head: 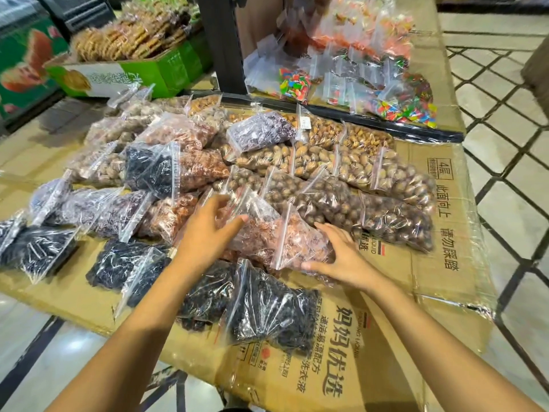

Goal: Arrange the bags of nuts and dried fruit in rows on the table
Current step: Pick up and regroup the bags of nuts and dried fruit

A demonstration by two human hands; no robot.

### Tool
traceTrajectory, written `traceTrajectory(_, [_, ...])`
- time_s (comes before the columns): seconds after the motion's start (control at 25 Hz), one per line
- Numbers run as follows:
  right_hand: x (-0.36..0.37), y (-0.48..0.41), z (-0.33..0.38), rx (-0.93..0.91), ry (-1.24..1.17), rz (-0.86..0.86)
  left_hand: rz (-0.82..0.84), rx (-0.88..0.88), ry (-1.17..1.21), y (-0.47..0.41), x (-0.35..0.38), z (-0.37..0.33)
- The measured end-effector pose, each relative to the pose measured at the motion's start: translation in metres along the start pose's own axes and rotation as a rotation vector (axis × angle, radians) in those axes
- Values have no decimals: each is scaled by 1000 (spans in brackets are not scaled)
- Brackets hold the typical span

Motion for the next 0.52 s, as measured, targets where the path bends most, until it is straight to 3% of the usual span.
traceTrajectory(0.12, [4, -9, -4, -68, 148, -83, 199, 122, -151, -8, 23, 12])
traceTrajectory(0.24, [8, -14, -4, -84, 10, -179, 283, 199, -452, -5, 32, 36])
traceTrajectory(0.4, [12, -6, 1, -209, -216, -368, 278, 216, -590, 4, 30, 41])
traceTrajectory(0.52, [16, -9, 7, -194, 52, -401, 316, 184, -681, -4, 24, 42])
Point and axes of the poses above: each hand's wrist, its own y-axis away from the middle knuckle, its own x-axis out of the palm, z = x × y, the point moved 4 cm from there along -y, towards the middle knuckle, and after that the axes turned 11 degrees about x, right-handed, at the moved point
